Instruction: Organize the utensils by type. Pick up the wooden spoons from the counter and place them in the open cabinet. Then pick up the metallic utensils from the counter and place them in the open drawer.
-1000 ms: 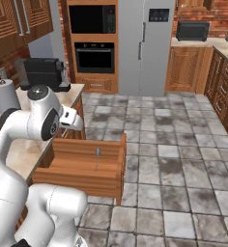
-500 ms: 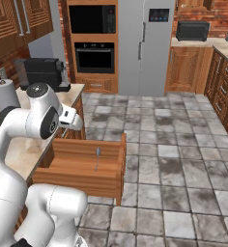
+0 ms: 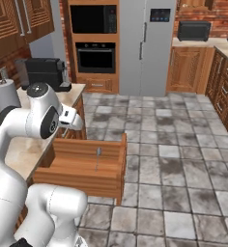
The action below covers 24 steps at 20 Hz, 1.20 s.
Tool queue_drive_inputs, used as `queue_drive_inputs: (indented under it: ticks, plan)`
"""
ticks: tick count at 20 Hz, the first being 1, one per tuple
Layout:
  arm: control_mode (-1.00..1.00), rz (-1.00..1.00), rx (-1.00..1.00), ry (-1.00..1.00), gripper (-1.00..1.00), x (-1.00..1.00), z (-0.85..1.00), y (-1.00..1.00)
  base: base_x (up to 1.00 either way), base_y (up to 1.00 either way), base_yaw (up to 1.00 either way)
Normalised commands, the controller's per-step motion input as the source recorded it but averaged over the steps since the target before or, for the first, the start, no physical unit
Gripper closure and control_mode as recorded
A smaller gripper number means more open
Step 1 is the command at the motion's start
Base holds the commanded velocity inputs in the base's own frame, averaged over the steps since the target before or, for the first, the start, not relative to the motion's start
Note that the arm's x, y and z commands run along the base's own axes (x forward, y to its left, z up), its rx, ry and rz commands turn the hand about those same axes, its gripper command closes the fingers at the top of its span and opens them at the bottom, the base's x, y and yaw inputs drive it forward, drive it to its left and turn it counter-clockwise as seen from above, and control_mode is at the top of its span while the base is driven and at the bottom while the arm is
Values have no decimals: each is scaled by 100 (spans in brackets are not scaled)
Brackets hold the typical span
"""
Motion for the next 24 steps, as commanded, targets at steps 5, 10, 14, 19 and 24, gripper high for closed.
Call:
queue_drive_inputs:
  ticks: [5,10,14,19,24]
  plan:
    - [100,0,0,0,-100,0,0,0,-40,-50,1]
    - [100,0,0,0,-100,0,0,0,-51,-16,0]
    - [100,0,0,0,-100,0,0,0,-91,-2,0]
    - [100,0,0,0,-100,0,0,0,-100,-36,0]
    - [100,0,0,0,-100,0,0,0,-100,-64,0]
